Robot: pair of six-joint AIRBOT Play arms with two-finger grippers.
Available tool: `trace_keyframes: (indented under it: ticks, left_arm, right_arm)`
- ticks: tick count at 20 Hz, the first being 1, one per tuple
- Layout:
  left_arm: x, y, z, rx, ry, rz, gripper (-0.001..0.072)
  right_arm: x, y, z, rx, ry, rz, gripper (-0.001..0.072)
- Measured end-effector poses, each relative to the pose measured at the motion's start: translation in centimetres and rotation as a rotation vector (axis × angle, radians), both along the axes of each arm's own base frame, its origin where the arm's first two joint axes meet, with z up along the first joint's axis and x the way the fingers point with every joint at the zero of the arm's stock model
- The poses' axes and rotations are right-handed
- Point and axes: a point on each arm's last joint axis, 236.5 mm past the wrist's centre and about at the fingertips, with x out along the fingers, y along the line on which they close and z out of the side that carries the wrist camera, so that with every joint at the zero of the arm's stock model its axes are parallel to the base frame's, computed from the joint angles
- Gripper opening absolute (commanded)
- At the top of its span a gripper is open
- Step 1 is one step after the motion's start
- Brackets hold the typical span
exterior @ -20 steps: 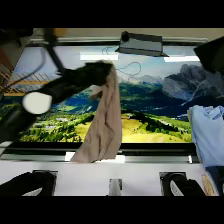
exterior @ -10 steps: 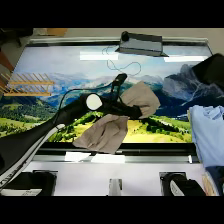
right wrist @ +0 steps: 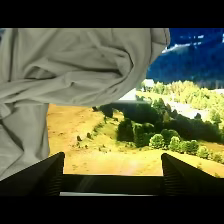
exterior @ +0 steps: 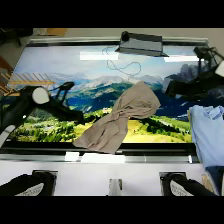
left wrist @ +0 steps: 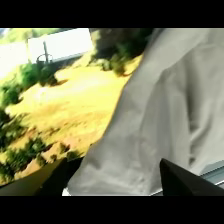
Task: Fold the shirts.
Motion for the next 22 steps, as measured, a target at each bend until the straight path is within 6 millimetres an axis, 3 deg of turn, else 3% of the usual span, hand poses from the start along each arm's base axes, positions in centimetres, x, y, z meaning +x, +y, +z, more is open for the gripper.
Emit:
trace_keyframes:
  ticks: [2, 4, 7, 11, 12, 14, 15, 22]
  left_arm:
    - [-2.0, 1.7, -2.1, -0.021, 0.064, 0.077, 0.0720]
    - [-3.4, 1.4, -3.9, -0.076, 0.108, 0.121, 0.0720]
    - [-5.1, -0.1, -6.1, -0.134, 0.155, 0.126, 0.0720]
    - [-5.5, -1.8, -8.2, -0.155, 0.163, 0.113, 0.0714]
    - [-5.4, -2.1, -8.6, -0.157, 0.158, 0.112, 0.0654]
    - [-5.2, -2.5, -9.1, -0.158, 0.150, 0.112, 0.0112]
    - [-5.1, -2.6, -9.3, -0.159, 0.146, 0.113, 0.0036]
    - [-4.5, -4.5, -8.8, -0.225, 0.135, 0.149, 0.0034]
  right_arm:
    - [0.2, 0.3, -3.2, 0.012, 0.086, 0.008, 0.0635]
    - [0.3, 0.7, -5.4, 0.027, 0.144, 0.015, 0.0635]
    - [0.4, 0.9, -7.2, 0.037, 0.187, 0.020, 0.0637]
    - [1.0, 1.3, -8.8, 0.055, 0.209, 0.018, 0.0640]
    - [1.1, 1.4, -9.3, 0.060, 0.221, 0.017, 0.0646]
    - [1.3, 1.6, -10.7, 0.069, 0.250, 0.016, 0.0666]
    - [1.4, 1.7, -11.3, 0.076, 0.265, 0.014, 0.0666]
    - [3.1, 3.3, -16.1, 0.157, 0.325, -0.063, 0.0655]
